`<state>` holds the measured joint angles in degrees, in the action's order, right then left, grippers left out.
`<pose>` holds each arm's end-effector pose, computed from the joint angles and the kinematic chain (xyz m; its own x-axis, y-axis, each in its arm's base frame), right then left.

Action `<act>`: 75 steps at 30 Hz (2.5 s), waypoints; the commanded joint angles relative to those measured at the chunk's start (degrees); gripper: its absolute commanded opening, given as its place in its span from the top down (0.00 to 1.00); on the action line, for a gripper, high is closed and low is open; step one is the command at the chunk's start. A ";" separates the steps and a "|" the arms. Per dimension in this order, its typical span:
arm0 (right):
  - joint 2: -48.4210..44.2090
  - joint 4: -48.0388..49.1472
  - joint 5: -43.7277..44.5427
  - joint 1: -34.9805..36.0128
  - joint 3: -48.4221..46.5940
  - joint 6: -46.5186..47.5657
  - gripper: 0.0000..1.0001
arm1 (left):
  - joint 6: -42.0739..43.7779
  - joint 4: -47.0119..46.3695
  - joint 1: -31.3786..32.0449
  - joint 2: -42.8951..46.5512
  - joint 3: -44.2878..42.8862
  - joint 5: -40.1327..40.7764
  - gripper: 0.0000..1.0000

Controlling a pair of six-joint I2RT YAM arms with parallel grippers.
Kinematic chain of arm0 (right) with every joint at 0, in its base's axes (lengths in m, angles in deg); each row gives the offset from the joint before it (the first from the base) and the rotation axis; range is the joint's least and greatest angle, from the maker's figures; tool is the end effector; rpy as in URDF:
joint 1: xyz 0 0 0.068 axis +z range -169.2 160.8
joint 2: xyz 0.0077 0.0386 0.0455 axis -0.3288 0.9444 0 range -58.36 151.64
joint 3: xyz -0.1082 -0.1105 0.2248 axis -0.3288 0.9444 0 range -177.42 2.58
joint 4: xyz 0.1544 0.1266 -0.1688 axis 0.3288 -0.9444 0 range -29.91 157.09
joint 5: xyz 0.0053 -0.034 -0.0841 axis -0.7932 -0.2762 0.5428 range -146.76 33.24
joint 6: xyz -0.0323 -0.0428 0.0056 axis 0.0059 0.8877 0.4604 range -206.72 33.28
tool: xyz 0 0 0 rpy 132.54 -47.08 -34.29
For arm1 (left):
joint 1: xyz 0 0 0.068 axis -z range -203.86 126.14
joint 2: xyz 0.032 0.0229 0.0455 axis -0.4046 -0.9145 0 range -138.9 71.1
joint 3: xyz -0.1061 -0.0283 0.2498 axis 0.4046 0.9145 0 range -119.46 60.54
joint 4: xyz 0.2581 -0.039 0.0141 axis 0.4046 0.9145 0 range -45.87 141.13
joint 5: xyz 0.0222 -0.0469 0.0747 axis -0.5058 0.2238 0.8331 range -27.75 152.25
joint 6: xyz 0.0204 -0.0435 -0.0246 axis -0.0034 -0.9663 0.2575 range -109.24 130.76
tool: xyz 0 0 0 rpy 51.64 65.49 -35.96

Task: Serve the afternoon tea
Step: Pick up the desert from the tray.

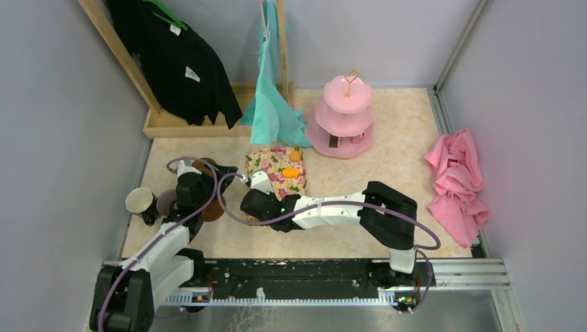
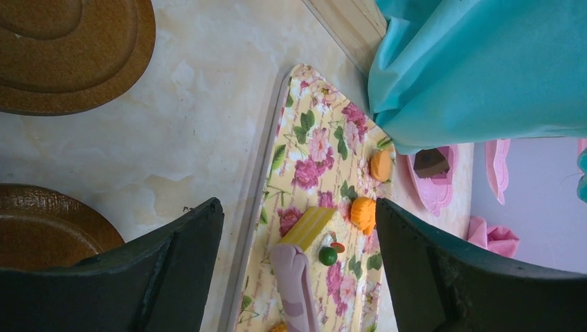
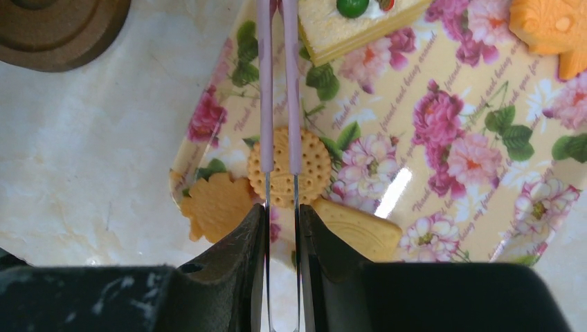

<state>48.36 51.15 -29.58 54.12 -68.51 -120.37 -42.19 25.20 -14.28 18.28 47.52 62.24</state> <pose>0.1291 0.3744 0.1897 -0.6141 -0.3325 -0.7158 -0.5170 0.8547 0.0465 0.1868 -0.0316 0.1741 -0.3447 -0.7513 -0.5629 -0.1798 0.6413 -0.7459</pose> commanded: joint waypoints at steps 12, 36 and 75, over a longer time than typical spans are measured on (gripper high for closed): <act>-10.43 -1.63 3.21 -0.26 5.61 -2.97 0.98 | -0.66 -1.85 -0.36 0.07 0.61 -1.43 0.16; -18.32 -5.81 0.94 1.39 9.03 3.39 0.94 | -0.51 -2.67 -0.36 -0.45 0.91 -0.74 0.16; -21.14 -0.47 -15.84 -12.30 17.63 16.47 0.69 | -1.86 -8.26 -0.40 -8.99 -1.12 -1.13 0.17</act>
<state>26.19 47.91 -43.74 43.43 -49.41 -105.46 -43.69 19.14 -14.28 9.86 48.11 61.17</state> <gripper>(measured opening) 0.313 0.835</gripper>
